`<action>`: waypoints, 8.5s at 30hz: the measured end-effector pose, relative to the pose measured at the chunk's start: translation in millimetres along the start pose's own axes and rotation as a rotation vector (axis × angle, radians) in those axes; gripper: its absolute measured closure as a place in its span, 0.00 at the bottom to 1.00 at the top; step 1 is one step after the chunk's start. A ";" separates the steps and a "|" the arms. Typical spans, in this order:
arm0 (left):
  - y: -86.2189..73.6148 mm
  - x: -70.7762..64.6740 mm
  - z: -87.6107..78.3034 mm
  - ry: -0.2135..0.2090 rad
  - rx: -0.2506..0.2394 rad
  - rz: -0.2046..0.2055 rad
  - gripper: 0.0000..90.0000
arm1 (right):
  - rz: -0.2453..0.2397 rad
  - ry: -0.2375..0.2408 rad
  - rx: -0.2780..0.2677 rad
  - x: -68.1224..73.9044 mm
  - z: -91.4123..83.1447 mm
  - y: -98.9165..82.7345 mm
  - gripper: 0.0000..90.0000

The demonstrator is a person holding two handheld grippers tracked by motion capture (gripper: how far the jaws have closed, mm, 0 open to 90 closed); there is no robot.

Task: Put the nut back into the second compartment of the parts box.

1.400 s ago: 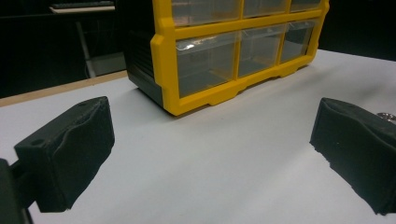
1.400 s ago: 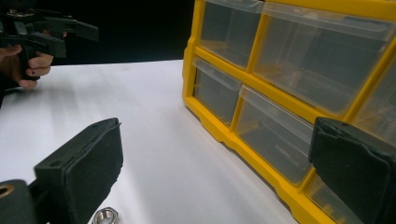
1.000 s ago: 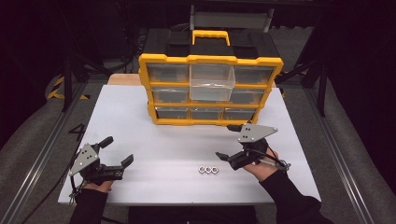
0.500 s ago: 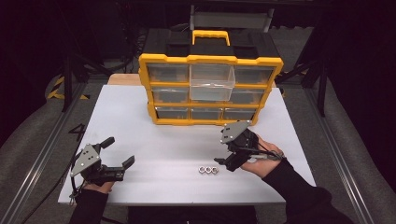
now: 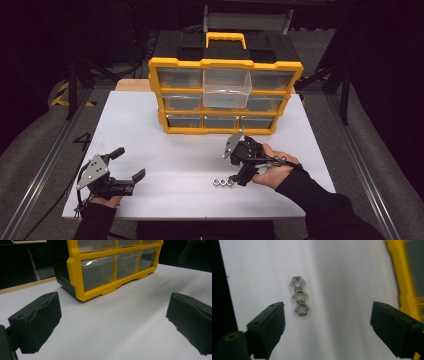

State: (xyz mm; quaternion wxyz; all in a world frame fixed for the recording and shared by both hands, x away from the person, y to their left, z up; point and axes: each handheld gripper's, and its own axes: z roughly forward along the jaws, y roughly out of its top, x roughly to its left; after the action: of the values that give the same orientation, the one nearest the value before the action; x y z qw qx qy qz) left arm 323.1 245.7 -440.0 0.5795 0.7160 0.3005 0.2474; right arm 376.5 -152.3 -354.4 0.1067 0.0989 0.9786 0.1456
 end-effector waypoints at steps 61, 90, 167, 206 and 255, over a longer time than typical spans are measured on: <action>-0.5 1.0 0.6 0.000 0.013 -0.001 0.01 | -0.098 0.099 0.152 -0.8 -13.2 34.5 0.78; -0.2 1.6 -0.5 0.001 0.011 -0.005 0.01 | -0.097 0.035 0.073 -40.2 -123.2 86.8 0.78; -0.6 1.9 0.4 -0.014 0.007 -0.011 0.01 | 0.063 0.010 0.064 -150.1 -119.7 146.2 0.68; -1.0 1.7 0.8 -0.013 0.020 -0.010 0.01 | 0.053 -0.096 -0.100 -50.3 -144.5 60.0 0.29; -1.5 1.4 1.4 -0.013 0.024 -0.012 0.01 | 0.069 0.064 0.065 7.9 50.3 4.7 0.27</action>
State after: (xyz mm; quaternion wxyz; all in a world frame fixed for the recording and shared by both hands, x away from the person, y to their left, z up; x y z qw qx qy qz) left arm 324.8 246.0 -441.8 0.5744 0.7226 0.3039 0.2356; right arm 381.7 -132.8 -401.4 0.0670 0.1314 0.9817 0.1204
